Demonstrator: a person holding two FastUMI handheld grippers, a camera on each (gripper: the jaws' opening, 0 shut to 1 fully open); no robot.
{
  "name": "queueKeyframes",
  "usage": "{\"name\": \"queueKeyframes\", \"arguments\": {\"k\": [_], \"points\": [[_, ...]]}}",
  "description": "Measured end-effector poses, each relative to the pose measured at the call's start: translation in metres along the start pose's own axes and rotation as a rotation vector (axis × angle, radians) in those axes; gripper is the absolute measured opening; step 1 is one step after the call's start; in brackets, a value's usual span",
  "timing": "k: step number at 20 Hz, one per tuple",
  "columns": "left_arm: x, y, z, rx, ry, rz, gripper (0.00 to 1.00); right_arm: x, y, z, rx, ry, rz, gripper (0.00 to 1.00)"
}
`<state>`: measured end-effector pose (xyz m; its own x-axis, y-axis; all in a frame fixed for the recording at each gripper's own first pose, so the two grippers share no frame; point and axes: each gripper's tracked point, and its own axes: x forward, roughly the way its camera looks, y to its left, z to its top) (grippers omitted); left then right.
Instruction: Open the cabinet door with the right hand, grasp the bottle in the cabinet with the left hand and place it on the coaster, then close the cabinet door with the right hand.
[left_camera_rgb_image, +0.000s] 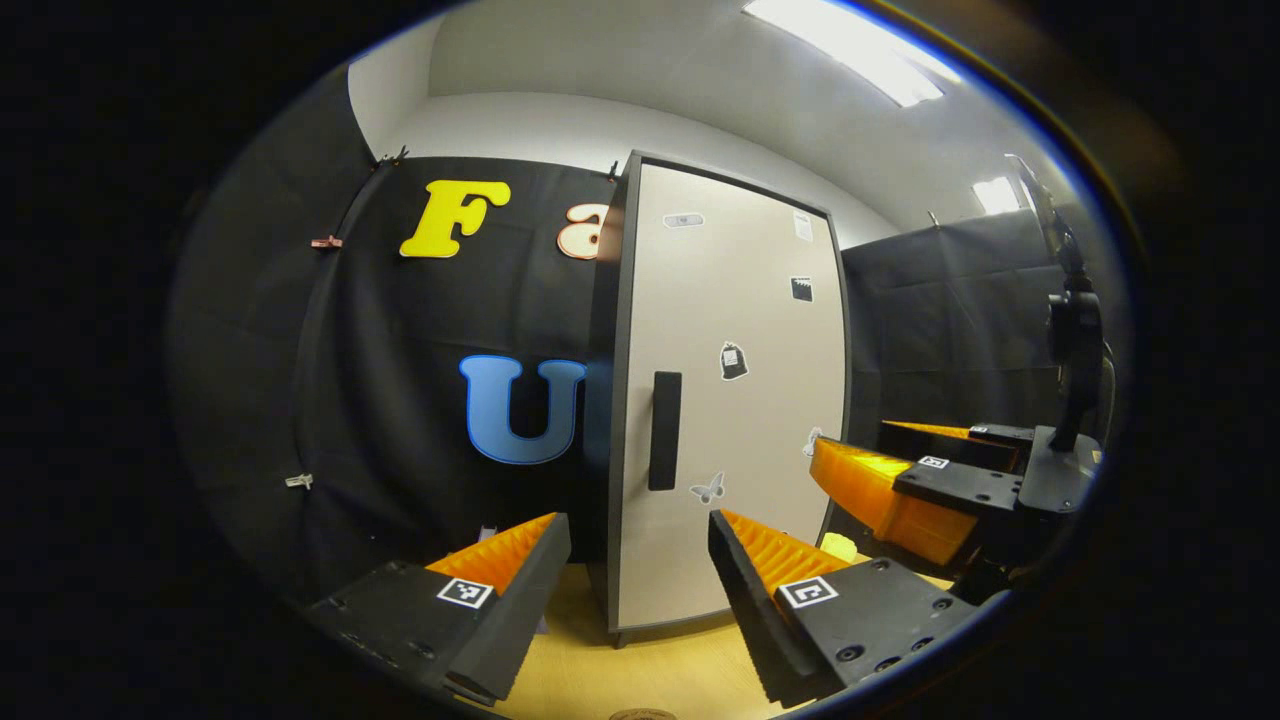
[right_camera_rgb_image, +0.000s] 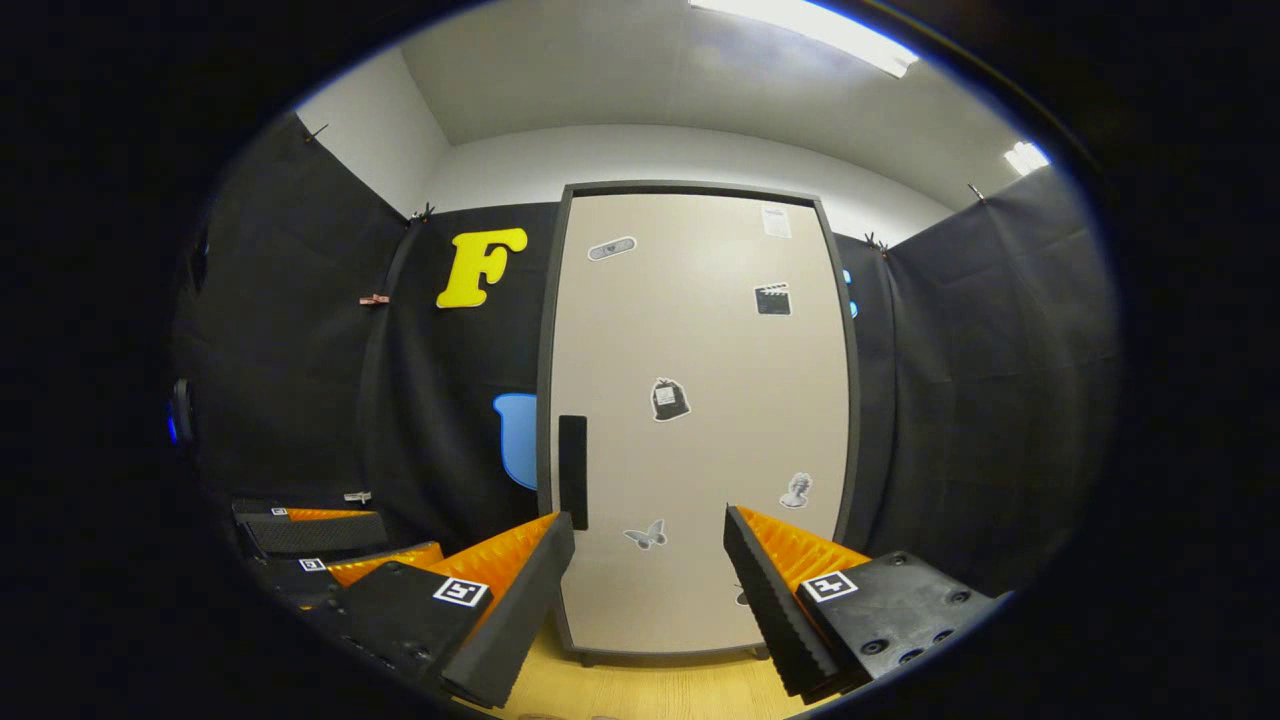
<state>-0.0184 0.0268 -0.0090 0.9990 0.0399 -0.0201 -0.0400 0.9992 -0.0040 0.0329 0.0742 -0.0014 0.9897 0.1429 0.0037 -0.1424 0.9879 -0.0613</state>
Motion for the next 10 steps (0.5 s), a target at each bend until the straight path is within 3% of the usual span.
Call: {"name": "queueKeyframes", "arguments": {"k": [10], "points": [[-0.004,0.043,0.002,-0.003,-0.024,0.066,0.94,0.067,0.043,-0.020,0.012,0.039,0.047,0.98]]}}
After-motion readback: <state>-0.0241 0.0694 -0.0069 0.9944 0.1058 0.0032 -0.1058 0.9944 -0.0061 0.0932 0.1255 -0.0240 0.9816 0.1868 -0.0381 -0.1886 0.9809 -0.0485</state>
